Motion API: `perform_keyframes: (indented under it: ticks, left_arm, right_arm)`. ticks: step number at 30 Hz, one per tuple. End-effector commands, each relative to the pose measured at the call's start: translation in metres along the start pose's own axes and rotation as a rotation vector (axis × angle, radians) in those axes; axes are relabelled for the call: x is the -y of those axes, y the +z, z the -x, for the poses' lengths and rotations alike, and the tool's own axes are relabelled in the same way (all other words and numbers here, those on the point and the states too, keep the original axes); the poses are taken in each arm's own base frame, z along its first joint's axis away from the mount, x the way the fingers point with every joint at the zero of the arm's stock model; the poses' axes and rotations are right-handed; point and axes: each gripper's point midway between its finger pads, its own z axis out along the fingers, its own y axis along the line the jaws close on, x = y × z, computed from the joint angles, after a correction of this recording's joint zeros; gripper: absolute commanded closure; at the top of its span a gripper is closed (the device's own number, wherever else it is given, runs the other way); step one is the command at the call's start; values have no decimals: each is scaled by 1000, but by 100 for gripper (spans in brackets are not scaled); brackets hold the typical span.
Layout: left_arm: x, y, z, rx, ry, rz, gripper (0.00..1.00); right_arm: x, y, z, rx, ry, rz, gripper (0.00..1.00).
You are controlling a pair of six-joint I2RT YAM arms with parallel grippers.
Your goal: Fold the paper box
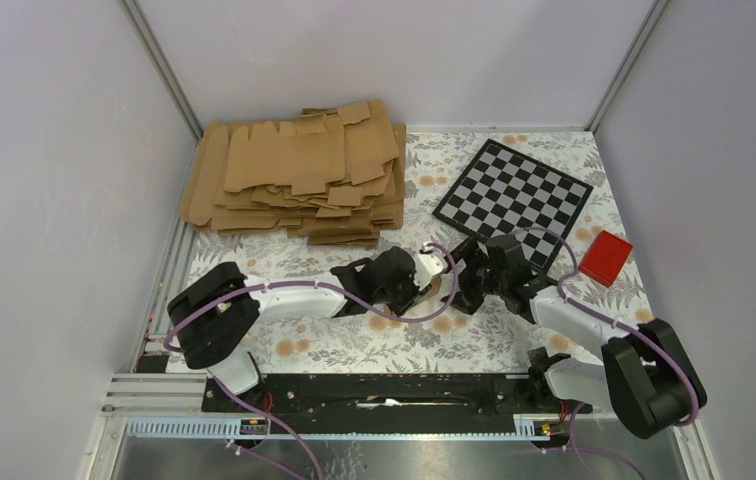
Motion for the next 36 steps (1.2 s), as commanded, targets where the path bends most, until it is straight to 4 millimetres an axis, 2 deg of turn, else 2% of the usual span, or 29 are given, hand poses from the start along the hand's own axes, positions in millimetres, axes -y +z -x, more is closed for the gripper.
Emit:
perform_keyframes:
  ticks: [1,6,8,12,16,18,21,24,26,28,30,32,33,36]
  left_arm:
    - [3,-13,29,123,77,52,85]
    - [8,-16,33,150,109,65,83]
    - [10,-16,34,152,111,62,79]
    - [11,-17,33,155,107,57,62]
    - [12,-23,38,187,98,49,46]
    - [13,-31,46,218,88,48,40]
    - [13,-54,67,279,45,51,32]
    - [16,-80,84,315,-23,43,28]
    - [16,-94,87,311,-85,44,28]
    - [20,-103,87,296,-139,26,38]
    - [21,-108,83,265,-201,20,60]
    - [23,-110,78,230,-275,4,88]
    - [25,-111,75,220,-313,-14,99]
    - [32,-116,73,208,-429,-120,100]
  right_arm:
    - [-13,7,-10,-100,254,32,0]
    - [-16,13,-17,-164,291,30,0]
    - [-14,15,-15,-156,297,23,5]
    - [-7,16,-9,-101,309,7,41]
    - [3,15,-1,-41,307,-28,62]
    - [5,14,0,-26,295,-40,64]
    - [7,14,1,-19,285,-49,64]
    - [7,14,1,-20,274,-49,64]
    - [6,13,2,-14,273,-46,64]
    - [8,13,2,-10,274,-46,63]
    - [7,12,2,-7,277,-42,62]
    - [7,10,3,3,289,-43,61]
    - [8,10,4,9,299,-45,61]
    - [10,7,6,31,340,-57,63]
